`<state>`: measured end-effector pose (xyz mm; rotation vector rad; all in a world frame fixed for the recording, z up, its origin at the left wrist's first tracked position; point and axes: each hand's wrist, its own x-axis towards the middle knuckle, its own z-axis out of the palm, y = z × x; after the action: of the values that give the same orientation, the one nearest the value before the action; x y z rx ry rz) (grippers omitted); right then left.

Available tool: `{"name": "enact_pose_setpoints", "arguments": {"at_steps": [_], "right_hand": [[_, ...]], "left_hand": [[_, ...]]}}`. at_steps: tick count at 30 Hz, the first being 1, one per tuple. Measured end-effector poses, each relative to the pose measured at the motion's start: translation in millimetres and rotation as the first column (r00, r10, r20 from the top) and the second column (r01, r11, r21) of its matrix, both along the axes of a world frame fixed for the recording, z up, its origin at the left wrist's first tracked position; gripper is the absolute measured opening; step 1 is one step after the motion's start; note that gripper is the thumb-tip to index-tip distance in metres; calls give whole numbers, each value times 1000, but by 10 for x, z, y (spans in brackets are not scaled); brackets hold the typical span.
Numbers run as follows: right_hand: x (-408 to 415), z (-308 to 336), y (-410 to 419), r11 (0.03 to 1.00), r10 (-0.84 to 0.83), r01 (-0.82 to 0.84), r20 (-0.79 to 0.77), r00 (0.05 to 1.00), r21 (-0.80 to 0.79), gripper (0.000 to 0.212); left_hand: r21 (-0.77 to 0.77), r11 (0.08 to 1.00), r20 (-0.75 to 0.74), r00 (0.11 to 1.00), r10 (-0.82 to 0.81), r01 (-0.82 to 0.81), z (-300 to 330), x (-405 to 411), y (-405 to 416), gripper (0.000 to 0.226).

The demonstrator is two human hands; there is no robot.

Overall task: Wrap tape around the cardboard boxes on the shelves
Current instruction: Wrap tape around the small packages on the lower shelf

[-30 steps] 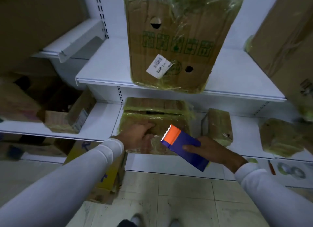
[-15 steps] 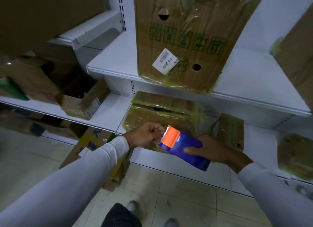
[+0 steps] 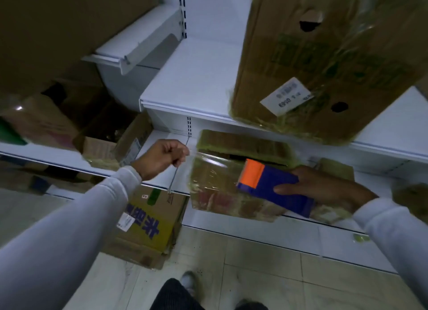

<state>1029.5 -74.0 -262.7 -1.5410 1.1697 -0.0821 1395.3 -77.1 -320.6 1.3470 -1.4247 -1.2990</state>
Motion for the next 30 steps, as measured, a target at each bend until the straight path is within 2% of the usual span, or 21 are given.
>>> {"name": "enact_pose_setpoints", "arguments": {"at_steps": [3,6,11,13,16,17,18,20,22,23,26,30], "right_hand": [[-50,92,-171,1000,-9,7,-90,996,-25,63],[-5,173,-400,998,12,-20,-134,991,-63,93],[115,113,-692,998,10,-11,-21,1000,-69,99],[108,16,-820,997,-34,33,-18,999,-68,88],[200,-3,-886,998,-62,61,-41,997,-14,43],[236,-10,-892,998,-61,61,-66,996,-3,38],[262,-16,-892,999,-46,46,-90,995,2,47],[258,-87,-913,1000,-7,7,-114,994,5,81],[244,-159,-967,1000,4,-4,-116,993,-4,93],[256,-173,-991,1000,11,-11,-127,992,-2,81],[294,-184,-1018,1000,23,-24,-185,983,-1,6],[408,-159,-1013,998,32,-45,-257,966,-45,20]], "left_hand": [[30,999,35,999,36,-37,-63,135,-82,21],[53,994,35,995,90,-92,-122,70,-164,18],[82,974,49,977,209,-213,-219,25,-211,20],[80,968,74,970,234,-239,-242,11,-222,22],[90,954,100,956,275,-284,-300,-3,-243,24],[92,950,111,951,289,-300,-320,-12,-249,24],[94,945,122,946,301,-313,-346,-20,-263,25],[110,931,128,934,334,-348,-403,-41,-287,25],[125,913,129,919,373,-388,-452,-76,-315,22],[135,904,129,912,390,-406,-471,-97,-333,20],[159,884,126,897,423,-439,-545,-141,-376,19],[166,877,122,892,435,-450,-639,-127,-380,30]]}}
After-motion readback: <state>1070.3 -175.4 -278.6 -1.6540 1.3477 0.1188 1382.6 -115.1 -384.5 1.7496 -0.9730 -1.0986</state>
